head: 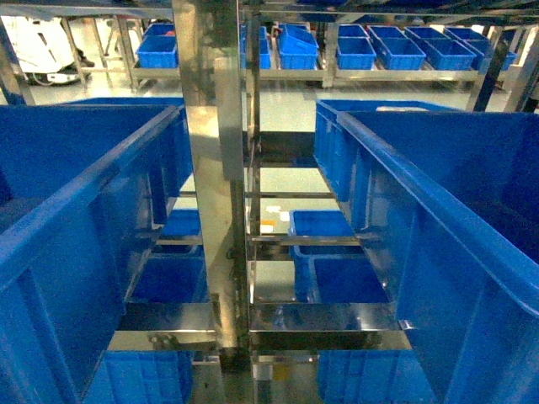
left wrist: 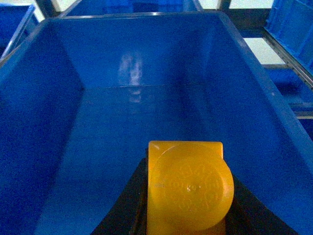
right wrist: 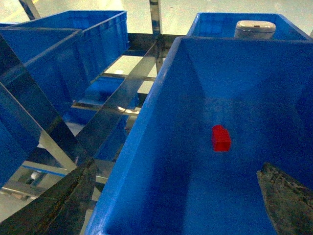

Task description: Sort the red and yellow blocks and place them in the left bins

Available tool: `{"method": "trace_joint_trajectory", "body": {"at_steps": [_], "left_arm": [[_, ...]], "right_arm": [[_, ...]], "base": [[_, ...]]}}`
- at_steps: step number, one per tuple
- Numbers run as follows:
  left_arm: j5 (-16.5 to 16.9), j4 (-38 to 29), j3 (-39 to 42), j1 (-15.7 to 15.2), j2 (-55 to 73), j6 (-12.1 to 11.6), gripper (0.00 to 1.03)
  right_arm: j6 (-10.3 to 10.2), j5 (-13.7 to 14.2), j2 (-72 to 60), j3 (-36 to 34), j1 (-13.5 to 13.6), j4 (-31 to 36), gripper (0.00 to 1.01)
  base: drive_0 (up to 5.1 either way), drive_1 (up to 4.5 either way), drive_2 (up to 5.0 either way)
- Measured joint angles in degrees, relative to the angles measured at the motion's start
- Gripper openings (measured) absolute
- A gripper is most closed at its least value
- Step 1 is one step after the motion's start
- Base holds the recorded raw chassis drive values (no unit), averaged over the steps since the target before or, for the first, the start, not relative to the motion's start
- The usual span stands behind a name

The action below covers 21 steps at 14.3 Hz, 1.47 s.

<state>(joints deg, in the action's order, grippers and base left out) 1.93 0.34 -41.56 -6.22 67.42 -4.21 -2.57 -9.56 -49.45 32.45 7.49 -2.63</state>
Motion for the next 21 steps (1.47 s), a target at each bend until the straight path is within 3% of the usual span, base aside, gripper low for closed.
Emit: {"method": "trace_joint_trajectory", "body": {"at_steps": [2,5,6,7,8,9,15,18,21], "left_arm": [[-1.33,-4.39,0.00,2.45,4.57,-1.36,0.27],[-2.01,-8.52,-0.68,3.39,11.56,-3.78,0.27],[-2.51,-10.84,-1.99,2.95,15.87,-5.35,0.27],[-4.37,-15.47,-4.20,1.31,24.15,-9.44,0.27],[-5.14,-16.63,-8.07,1.51,31.01,-11.82,0.27],[-2.80,-17.59,-8.13,1.14,30.77,-13.11,0.27],[-1.92,-18.34,-8.87,1.20,33.24,-14.49,0.27],[-1.31,-18.34,-13.03,0.37,40.35,-17.31,0.27],[-0.90,-18.14,-15.19,-1.14,40.98,-18.36,0.27]], "right_arm": [[0.00,0.00,-0.02,0.00,0.00,0.02,0.98],[0.00,-0.02,0.00,0.00,0.00,0.00,0.98],[0.00,-0.02,0.00,0.00,0.00,0.00,0.98],[0.00,0.00,0.00,0.00,0.00,0.00,0.98],[0.00,-0.02,0.00,0.00,0.00,0.00,0.98],[0.00,-0.02,-0.02,0.00,0.00,0.00,0.98],[0.00,-0.02,0.00,-0.02,0.00,0.02,0.98],[0.00,0.00,0.00,-0.02,0.00,0.02,0.98],[0.00,0.00,0.00,-0.02,0.00,0.02,0.98]], "base": [[0.0,0.00,0.0],[0.0,0.00,0.0],[0.0,0.00,0.0],[0.0,0.00,0.0],[0.0,0.00,0.0],[0.0,0.00,0.0],[0.0,0.00,0.0],[0.0,0.00,0.0],[0.0,0.00,0.0]]}}
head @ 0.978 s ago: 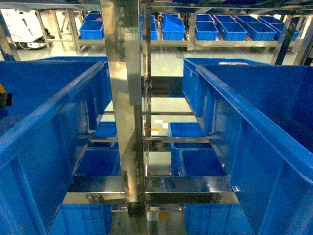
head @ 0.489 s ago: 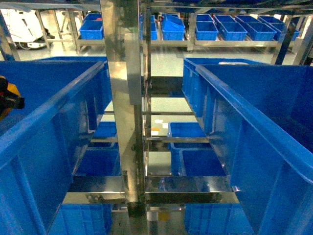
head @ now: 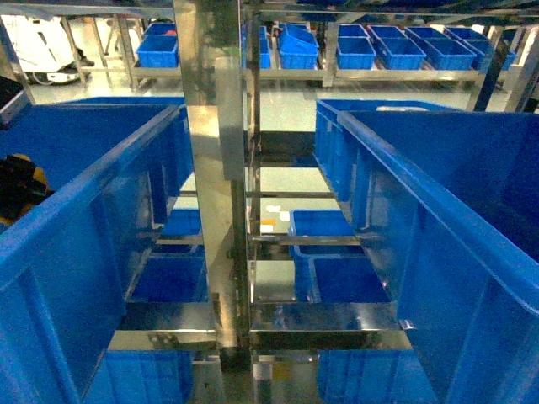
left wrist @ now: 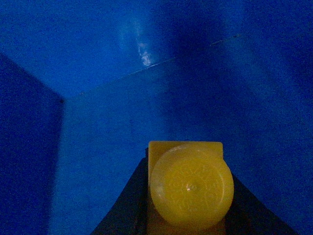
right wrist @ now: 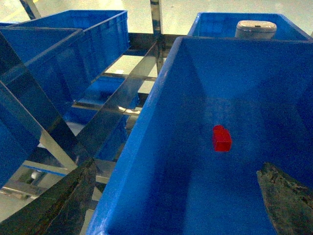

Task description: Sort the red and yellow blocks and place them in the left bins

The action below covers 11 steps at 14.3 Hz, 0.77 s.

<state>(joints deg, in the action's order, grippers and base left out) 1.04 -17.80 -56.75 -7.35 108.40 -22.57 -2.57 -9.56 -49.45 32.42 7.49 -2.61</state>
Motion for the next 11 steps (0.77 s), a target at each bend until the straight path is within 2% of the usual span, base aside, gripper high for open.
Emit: {"method": "trace_joint_trajectory", "body": {"at_steps": [5,7,10,11], "left_arm": [[-1.55,-0.09,-0.24,-0.68,0.00,0.20,0.28],[-2.05,-0.46,-0.24,-0.68,0.00,0.79,0.50],[-1.14,-0.04,-0.22,-0.35,-0.15,1.55,0.73],[0.00,1.07,0.33,0.09,-0.92,1.84,0.91]], "right_arm": [[0.00,0.00,0.00,0.00,0.00,0.00,0.98],[0.00,0.00,0.00,0.00,0.00,0.00,0.98],[0.00,0.00,0.00,0.00,0.00,0.00,0.98],[0.00,0.00,0.00,0.00,0.00,0.00,0.98]], "base": [[0.0,0.00,0.0],[0.0,0.00,0.0],[0.0,0.00,0.0],[0.0,0.00,0.0]]}}
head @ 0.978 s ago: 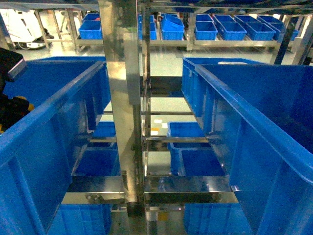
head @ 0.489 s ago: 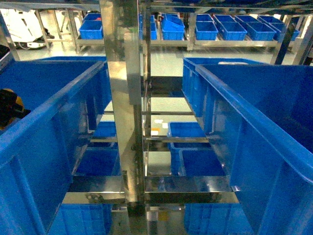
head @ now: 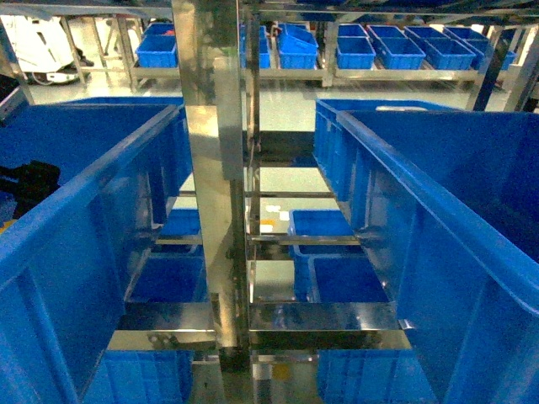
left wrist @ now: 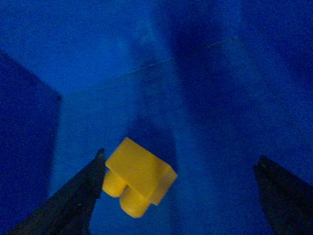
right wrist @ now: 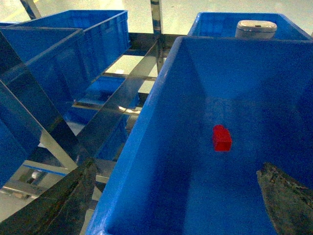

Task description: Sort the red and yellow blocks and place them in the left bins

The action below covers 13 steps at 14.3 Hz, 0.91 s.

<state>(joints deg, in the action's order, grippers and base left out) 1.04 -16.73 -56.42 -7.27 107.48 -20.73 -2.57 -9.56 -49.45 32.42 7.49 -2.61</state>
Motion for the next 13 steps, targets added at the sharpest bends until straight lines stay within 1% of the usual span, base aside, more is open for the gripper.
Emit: {"method": "trace_joint_trajectory", "body": {"at_steps": [1,3,5,7,9,10,11,12,13], "left_arm": [[3.06,1.60,3.28,-0.46,-5.73,1.49,0.98],[4.44,3.67,6.14,-1.20,-12.22,2.93,0.98],[7.13,6.64,9.42,-1.97,-17.57,4.31,0.98],[8.83,8.85,12.87,-2.80,-21.46,4.96,0.98],[9.09,11.02,13.68,-3.78,-27.43,5.92,0.98],[9.42,12.63,13.68,-4.63,-31.80,6.91,0.98],[9.60,14.25,13.68,-4.76,-35.23,7.87,0.98],[11.63,20.61,13.07,-5.40,-43.43,11.13,0.98],[12.31,23.67,12.92,-6.10,-46.36,11.76,0.98]], "right_arm": [[0.00,0.00,0.00,0.00,0.00,0.00,0.98],[0.00,0.00,0.00,0.00,0.00,0.00,0.98],[0.00,0.00,0.00,0.00,0.00,0.00,0.98],[0.00,-0.02,0.00,0.00,0.00,0.00,0.98],[0.00,0.00,0.00,0.00,0.00,0.00,0.98],[0.00,0.00,0.00,0.00,0.00,0.00,0.98],[0.00,0.00,0.00,0.00,0.00,0.00,0.98],[0.00,0.00,0.00,0.00,0.00,0.00,0.98],[0.00,0.00,0.00,0.00,0.00,0.00,0.98]], "base": [[0.0,0.00,0.0],[0.0,0.00,0.0],[0.0,0.00,0.0],[0.0,0.00,0.0],[0.0,0.00,0.0],[0.0,0.00,0.0],[0.0,0.00,0.0],[0.0,0.00,0.0],[0.0,0.00,0.0]]}}
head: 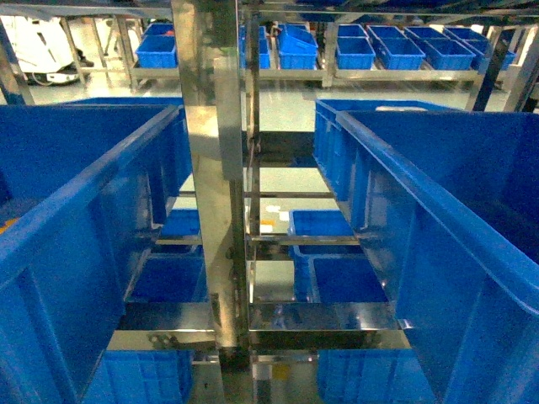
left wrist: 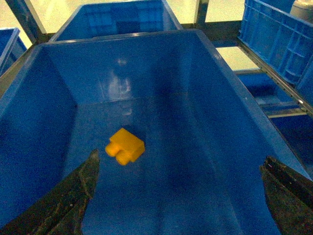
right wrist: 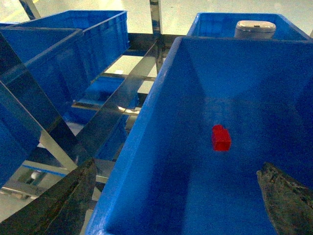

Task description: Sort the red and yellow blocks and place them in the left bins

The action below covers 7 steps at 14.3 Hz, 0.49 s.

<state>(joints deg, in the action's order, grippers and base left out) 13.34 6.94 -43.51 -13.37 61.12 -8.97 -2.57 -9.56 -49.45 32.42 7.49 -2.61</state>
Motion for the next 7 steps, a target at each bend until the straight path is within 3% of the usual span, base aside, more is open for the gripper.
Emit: {"method": "trace_joint_trajectory", "body": {"at_steps": [2,7], "left_arm": [[2.16,3.28,0.07,-1.62,-3.34,0.04,0.98],[0.98,0.70,0.83,-0.66,-3.21,2.80,0.98]], "right_arm": [[0.00,0.00,0.00,0.00,0.00,0.00,0.98],[0.00,0.00,0.00,0.00,0.00,0.00,0.98]], "base": [[0.0,0.00,0.0],[0.0,0.00,0.0]]}}
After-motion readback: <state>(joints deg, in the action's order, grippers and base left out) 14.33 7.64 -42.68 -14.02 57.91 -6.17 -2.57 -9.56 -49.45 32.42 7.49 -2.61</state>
